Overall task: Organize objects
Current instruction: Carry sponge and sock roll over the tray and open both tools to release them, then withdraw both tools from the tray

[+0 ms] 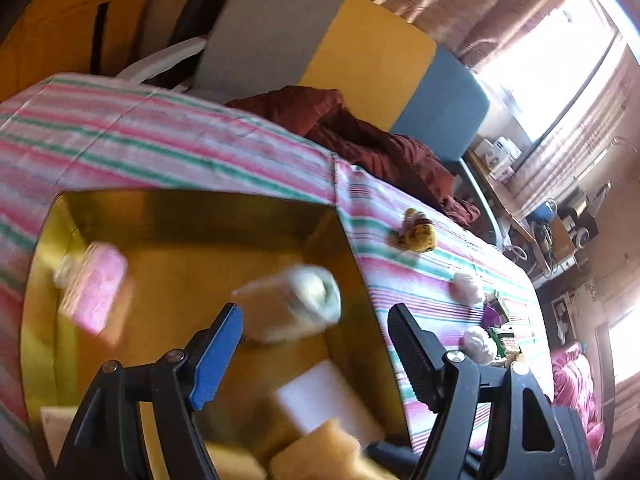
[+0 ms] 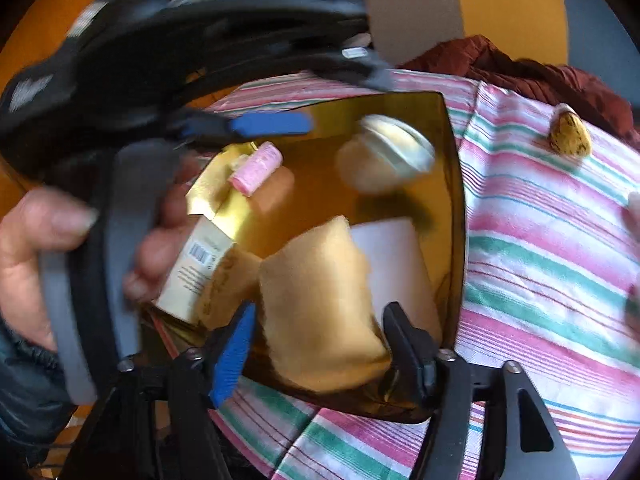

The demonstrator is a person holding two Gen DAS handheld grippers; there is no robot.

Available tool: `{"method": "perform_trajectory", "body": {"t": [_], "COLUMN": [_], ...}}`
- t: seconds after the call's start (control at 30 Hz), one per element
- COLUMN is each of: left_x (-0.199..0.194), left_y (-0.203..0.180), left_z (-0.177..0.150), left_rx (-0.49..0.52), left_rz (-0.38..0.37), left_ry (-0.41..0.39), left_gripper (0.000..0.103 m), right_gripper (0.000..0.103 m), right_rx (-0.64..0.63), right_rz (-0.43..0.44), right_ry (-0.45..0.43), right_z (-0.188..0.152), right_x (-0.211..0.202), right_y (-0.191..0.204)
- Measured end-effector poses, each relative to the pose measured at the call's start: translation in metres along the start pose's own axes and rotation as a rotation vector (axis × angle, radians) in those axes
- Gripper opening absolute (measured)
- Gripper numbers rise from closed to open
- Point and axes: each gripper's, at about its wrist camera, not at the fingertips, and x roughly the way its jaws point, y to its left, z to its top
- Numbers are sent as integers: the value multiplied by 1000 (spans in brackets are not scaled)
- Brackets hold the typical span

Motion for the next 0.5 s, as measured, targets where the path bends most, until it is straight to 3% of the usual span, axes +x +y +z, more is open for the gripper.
{"method": "perform_trajectory", "body": {"t": [0.1, 0.33, 0.5], "left_x": [-12, -43, -65], "left_y": [15, 32, 33], "left_z": [-10, -37, -55], "left_rx": [-17, -18, -7], "left_rz": [34, 87, 85], "left_ry": [-7, -42, -65], "left_gripper": [76, 76, 76], "right_gripper": [70, 87, 88], "right_rx": [20, 57, 82], "right_rz": [6, 21, 1], "right_ry": [-7, -33, -69], "right_z": [-2, -5, -5], "right_x": [-1, -15, -29], "right_y": [-5, -5, -9]}}
